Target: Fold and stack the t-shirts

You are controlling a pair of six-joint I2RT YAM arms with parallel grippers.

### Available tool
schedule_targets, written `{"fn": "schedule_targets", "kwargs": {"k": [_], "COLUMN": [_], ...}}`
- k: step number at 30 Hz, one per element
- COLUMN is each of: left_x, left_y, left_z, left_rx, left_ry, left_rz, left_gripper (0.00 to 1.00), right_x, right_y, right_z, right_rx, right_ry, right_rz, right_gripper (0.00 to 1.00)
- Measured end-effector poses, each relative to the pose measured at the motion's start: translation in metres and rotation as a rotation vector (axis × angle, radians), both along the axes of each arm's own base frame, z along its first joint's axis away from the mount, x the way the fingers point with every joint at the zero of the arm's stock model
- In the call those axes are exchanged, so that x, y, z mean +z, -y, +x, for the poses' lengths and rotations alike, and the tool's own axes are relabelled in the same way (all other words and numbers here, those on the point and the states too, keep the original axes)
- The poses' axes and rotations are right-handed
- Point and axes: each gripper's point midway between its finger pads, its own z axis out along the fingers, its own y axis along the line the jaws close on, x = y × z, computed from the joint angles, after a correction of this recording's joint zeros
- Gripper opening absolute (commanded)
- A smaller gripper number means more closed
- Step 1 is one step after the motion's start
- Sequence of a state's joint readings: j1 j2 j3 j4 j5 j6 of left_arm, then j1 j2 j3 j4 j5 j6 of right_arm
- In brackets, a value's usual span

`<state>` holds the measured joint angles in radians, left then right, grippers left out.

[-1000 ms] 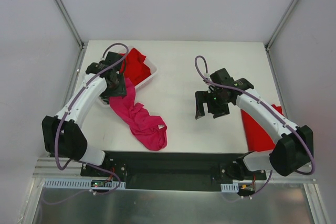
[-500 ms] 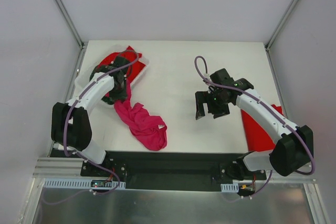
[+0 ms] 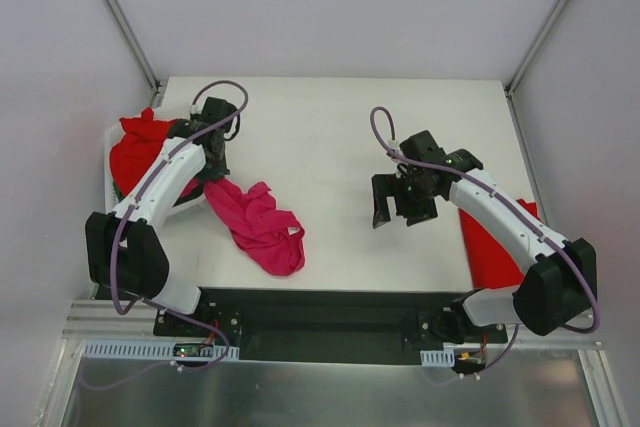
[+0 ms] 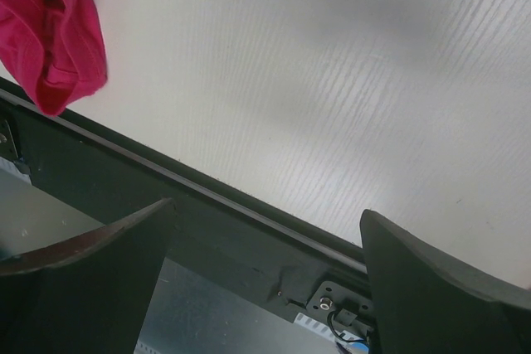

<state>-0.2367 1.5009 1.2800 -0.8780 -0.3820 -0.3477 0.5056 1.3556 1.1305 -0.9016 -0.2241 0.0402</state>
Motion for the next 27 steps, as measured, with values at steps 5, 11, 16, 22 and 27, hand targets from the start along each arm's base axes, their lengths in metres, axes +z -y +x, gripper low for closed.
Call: {"fn": "schedule_targets", "kwargs": {"k": [5, 11, 16, 22, 27], "left_x": [0.039, 0.077, 0.072, 0.047, 0.004], "left_y": [-0.008, -0.012, -0.013, -0.015, -0.018], "left_z": [0.011, 0.019, 0.018, 0.017, 0.015], "left_rx": [0.004, -0.008, -0.01, -0.009, -0.005], "left_ry": [0.101, 0.212, 0.195, 0.133, 0.013], "left_rz": [0.037, 0.062, 0.067, 0.078, 0.081], "left_gripper": [0.47, 0.47, 0.48, 0.5, 0.5], "right_x": [-0.005, -0.012, -0.014, -0.016, -0.018], "right_y": [-0.001, -0.005, -0.008, -0.009, -0.01], "right_z": [0.001, 0.003, 0.005, 0.005, 0.005], "right_rx": [-0.001, -0.006, -0.005, -0.01, -0.009], "right_ry": [-0.02, -0.044, -0.048, -0.056, -0.063], "right_rz": [-0.007, -0.004, 0.0, -0.001, -0.002], "right_gripper": [0.96, 0.96, 0.96, 0.96, 0.96]}}
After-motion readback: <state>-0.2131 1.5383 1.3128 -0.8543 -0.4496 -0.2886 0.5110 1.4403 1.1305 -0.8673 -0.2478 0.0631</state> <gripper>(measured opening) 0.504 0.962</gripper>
